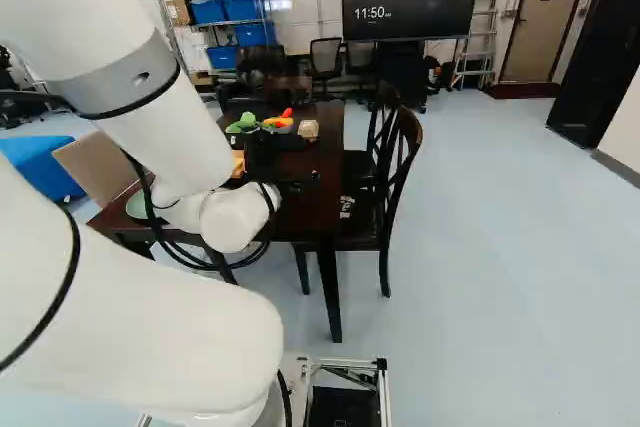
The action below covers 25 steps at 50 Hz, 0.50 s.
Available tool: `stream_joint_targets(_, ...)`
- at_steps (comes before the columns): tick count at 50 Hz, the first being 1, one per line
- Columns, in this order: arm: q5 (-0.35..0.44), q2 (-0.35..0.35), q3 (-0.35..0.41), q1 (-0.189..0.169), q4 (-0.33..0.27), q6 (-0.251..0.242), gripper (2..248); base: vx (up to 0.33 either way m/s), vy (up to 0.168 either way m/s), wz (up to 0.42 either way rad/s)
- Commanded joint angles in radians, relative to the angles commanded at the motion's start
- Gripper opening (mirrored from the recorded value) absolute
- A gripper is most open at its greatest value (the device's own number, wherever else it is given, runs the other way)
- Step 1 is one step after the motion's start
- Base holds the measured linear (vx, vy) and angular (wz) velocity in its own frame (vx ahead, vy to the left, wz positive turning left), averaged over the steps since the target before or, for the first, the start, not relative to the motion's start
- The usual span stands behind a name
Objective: Move the croissant to the empty plate
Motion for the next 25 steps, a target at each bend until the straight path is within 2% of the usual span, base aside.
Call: stream_joint_targets(25, 0.023, 0.000, 0.013, -0.001, -0.001, -0.022, 247, 0.000, 0.000, 0.000)
